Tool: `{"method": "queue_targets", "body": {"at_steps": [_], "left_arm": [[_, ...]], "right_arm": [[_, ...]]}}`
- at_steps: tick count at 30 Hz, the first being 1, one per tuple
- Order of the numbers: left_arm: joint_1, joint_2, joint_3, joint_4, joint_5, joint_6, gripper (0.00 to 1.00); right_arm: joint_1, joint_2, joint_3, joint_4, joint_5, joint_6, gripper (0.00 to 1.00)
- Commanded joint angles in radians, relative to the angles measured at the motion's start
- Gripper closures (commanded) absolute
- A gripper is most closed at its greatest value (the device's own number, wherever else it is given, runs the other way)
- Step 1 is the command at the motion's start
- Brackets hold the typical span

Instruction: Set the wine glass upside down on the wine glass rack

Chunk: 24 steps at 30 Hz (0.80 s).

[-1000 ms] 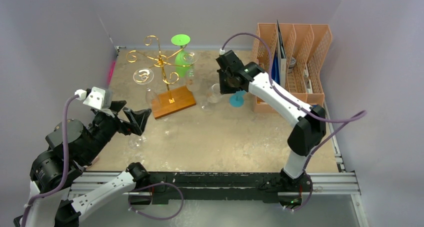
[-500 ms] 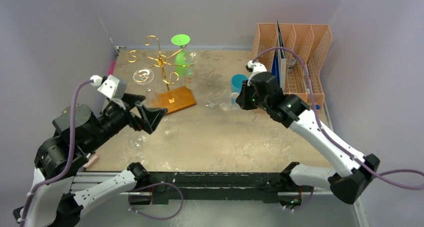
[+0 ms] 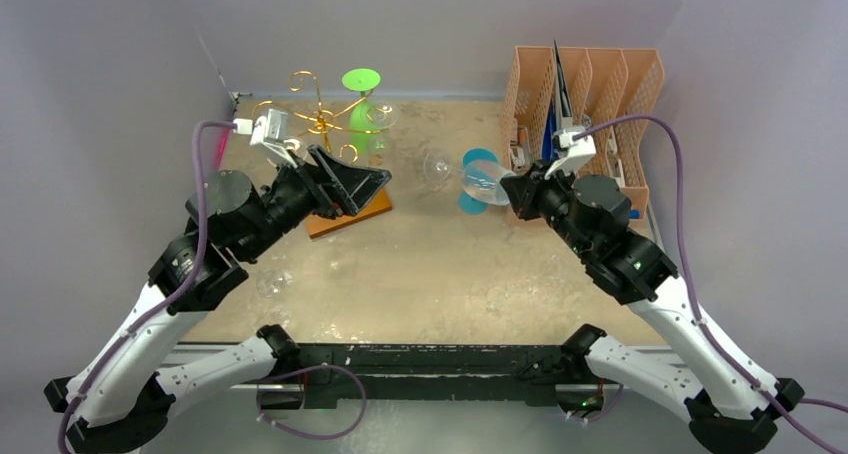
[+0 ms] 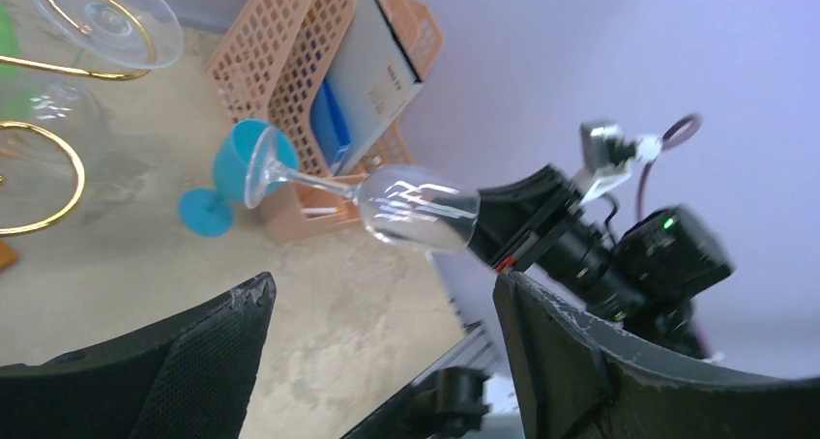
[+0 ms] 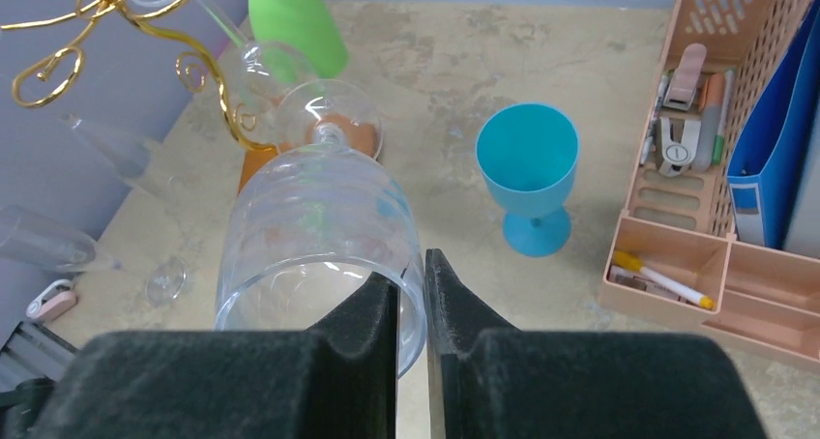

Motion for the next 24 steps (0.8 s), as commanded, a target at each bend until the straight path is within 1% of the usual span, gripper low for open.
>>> {"method": "queue_targets", "body": {"at_steps": [1, 5, 8, 10, 14, 18, 24], "left_arm": [[-0.001, -0.022, -0.075, 0.226, -0.073, -0.270, 0.19], [-0.001, 0.027, -0.123, 0.326, -0.086, -0.425, 0.25], [-0.001, 0.103, -0.093, 0.367, -0.108, -0.467, 0.26], [-0.001, 0.160, -0.052, 0.371, -0.082, -0.499, 0.26], [-0.001, 0.261, -0.024, 0.452, 0.020, -0.572, 0.26], [-0.002, 0.340, 0.019, 0.524, 0.116, -0.580, 0.29], [-0.003, 0.422, 0.041, 0.649, 0.171, -0.619, 0.33]], "right_arm": [[-0.001, -0.052, -0.021, 0.139, 0.010, -0.026, 1.00], [-0.001, -0.108, -0.054, 0.195, -0.021, -0.012, 1.00], [-0.001, -0.144, -0.066, 0.235, -0.018, -0.020, 1.00], [-0.001, -0.167, -0.073, 0.256, 0.003, -0.037, 1.00], [-0.001, -0.218, -0.096, 0.339, 0.026, -0.068, 1.00], [-0.001, -0.226, -0.103, 0.400, 0.018, -0.100, 1.00], [-0.001, -0.209, -0.095, 0.443, 0.023, -0.142, 1.00]]}}
